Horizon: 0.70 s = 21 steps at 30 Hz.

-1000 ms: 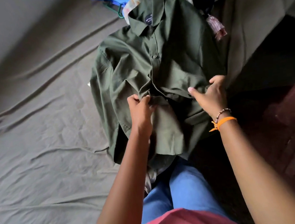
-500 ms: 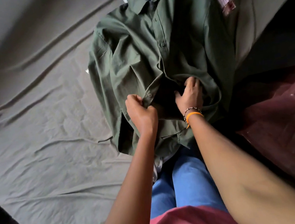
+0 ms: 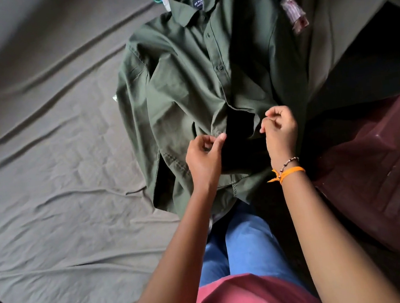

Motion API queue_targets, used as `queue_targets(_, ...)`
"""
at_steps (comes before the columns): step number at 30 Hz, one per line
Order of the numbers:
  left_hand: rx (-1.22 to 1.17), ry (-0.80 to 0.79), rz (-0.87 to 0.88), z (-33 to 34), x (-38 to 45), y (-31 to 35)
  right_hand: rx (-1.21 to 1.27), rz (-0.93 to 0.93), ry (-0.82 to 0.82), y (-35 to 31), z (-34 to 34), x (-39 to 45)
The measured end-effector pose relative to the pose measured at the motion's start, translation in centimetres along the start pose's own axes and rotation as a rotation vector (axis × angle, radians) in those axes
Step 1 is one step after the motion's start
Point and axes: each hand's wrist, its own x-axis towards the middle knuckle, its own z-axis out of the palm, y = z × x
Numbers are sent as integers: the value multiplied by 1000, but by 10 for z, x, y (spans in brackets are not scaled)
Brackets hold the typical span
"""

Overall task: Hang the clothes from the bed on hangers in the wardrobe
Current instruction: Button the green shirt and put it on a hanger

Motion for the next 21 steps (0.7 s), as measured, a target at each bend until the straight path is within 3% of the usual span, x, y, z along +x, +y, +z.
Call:
queue_targets(5,-8,-2,-51,5,3,0,-373,-68,-264,11,7,-5)
queue_targets(9,25,13,-16,4,5,1,-475,-162,-116,23,25,-12)
queue_targets(13,40,20,-96,5,11,1,-324,-240,4,14,15,-14)
queue_targets(18,-47,-74,-290,5,16,6,116,130,-82,-1,-8,-25)
queue_targets(21,-45,-104,-325,4,17,8,231,271,-145,-1,-11,-30)
